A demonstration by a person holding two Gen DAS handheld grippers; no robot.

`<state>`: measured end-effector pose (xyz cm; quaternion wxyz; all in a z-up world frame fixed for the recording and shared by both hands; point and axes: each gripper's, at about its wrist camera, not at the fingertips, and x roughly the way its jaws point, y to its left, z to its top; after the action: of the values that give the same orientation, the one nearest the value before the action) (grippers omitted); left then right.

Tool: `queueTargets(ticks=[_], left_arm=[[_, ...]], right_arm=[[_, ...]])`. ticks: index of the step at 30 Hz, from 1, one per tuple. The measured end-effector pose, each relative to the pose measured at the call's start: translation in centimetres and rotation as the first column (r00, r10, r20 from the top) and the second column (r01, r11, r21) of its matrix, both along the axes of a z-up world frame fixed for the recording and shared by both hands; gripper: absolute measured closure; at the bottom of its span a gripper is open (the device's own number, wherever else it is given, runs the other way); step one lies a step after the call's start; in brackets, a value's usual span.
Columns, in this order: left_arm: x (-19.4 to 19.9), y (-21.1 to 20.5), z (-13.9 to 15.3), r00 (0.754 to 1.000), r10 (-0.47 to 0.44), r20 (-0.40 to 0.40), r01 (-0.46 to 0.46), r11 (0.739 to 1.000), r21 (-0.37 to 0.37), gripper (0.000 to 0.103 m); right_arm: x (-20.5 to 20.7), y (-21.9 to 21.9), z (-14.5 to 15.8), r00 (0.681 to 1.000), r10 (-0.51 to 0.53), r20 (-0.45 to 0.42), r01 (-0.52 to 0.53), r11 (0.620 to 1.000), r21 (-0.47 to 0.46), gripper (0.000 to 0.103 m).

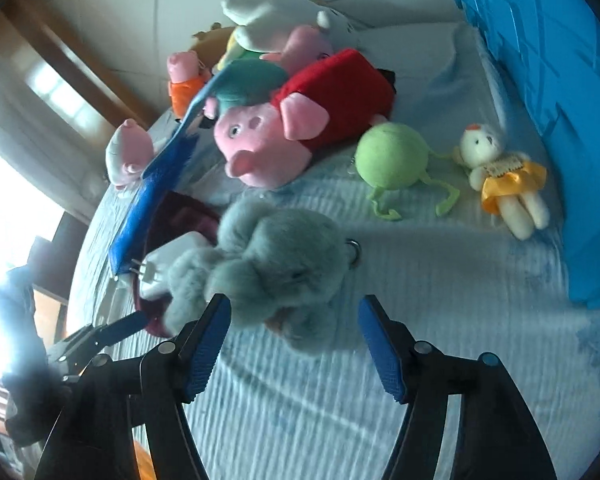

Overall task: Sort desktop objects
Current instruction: 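Lift the grey plush with both tools and carry it toward the blue bin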

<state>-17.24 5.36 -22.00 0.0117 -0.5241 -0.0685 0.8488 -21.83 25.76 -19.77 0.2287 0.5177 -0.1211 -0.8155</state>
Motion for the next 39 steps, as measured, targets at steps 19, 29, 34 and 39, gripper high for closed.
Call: queueTargets(ticks=[19, 29, 34, 39], left_arm=[[-4.9, 1.7, -4.6, 0.998, -0.030, 0.051, 0.028, 0.999, 0.032, 0.049], [-3.3, 1.6, -2.2, 0.997, -0.076, -0.027, 0.077, 0.997, 0.028, 0.056], [-1.9, 2.1, 1.7, 0.989, -0.114, -0.090, 0.116, 0.993, 0.011, 0.056], [0.3, 2.1, 6.8, 0.972, -0.159, -0.171, 0.161, 0.987, 0.000, 0.056]], right_arm=[[-6.8, -6.1, -4.8, 0.986, 0.160, 0.035, -0.162, 0.985, 0.059, 0.048], [-5.2, -6.0, -3.2, 0.986, 0.159, -0.041, -0.159, 0.987, 0.012, 0.053], [-3.4, -5.3, 0.0, 0.987, 0.134, -0.092, -0.134, 0.991, 0.008, 0.053], [-0.9, -4.3, 4.8, 0.979, 0.094, -0.178, -0.094, 0.996, 0.007, 0.054]])
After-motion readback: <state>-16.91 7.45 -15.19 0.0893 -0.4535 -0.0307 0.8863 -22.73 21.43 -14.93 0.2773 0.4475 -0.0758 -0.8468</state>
